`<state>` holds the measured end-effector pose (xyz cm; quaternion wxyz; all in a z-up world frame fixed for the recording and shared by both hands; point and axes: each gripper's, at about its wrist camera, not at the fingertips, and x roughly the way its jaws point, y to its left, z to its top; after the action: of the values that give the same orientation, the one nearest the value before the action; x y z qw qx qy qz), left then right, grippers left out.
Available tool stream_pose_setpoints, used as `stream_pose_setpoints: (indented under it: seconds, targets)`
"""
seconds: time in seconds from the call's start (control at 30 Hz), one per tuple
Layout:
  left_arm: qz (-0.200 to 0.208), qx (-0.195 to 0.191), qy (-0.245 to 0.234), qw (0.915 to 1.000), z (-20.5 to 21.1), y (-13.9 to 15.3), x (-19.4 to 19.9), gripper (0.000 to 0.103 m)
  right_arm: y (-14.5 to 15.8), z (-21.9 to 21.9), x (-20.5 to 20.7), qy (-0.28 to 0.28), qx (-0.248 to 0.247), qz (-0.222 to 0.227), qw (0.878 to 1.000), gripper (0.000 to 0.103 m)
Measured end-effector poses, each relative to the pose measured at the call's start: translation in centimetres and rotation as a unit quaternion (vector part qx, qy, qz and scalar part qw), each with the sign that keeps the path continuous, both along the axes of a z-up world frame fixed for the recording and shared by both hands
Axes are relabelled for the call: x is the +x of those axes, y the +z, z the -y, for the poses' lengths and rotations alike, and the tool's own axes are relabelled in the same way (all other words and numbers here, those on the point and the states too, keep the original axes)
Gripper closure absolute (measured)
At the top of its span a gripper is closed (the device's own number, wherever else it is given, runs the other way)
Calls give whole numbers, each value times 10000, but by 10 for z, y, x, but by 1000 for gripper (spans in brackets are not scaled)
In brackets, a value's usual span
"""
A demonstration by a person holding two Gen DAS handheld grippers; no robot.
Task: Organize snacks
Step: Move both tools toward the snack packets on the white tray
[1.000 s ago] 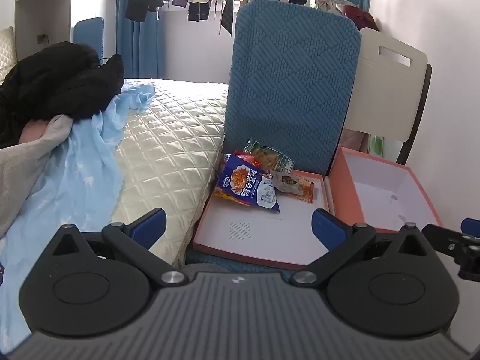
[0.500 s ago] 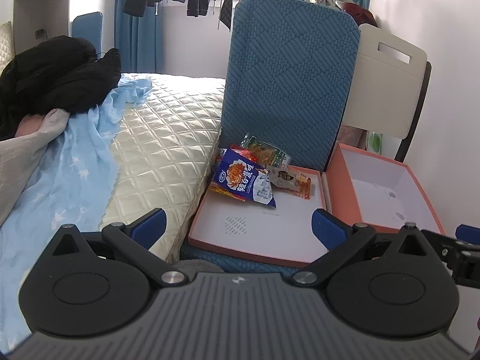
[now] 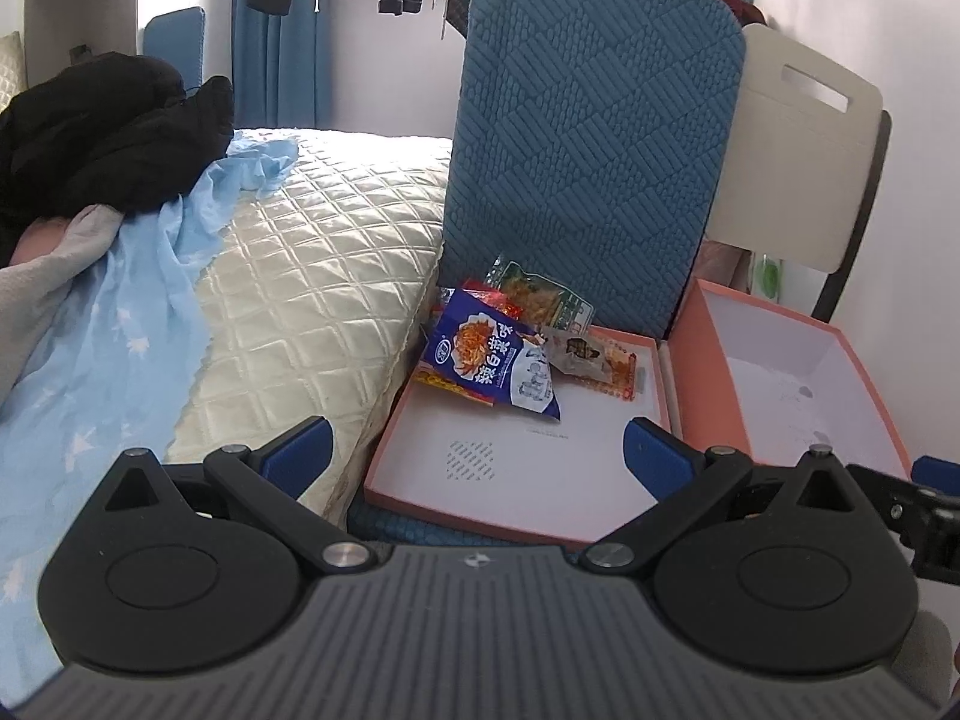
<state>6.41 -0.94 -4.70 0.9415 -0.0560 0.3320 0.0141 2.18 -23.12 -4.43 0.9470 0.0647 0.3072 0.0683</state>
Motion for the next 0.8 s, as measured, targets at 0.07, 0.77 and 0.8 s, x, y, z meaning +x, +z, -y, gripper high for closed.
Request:
stream_pose_setpoints:
  seconds: [0.07, 0.77, 0.8]
  targets:
    - [-68, -8, 5, 10000, 2, -7, 9, 0, -6, 3, 8, -30, -2, -42, 10000, 0]
    - [-570, 23, 84, 9983, 3, -51, 51, 0, -33, 13, 45, 120, 49, -365, 9993, 0]
    - [-584, 24, 108, 9982, 3, -55, 55, 0, -36, 13, 48, 165, 35, -358, 9992, 0]
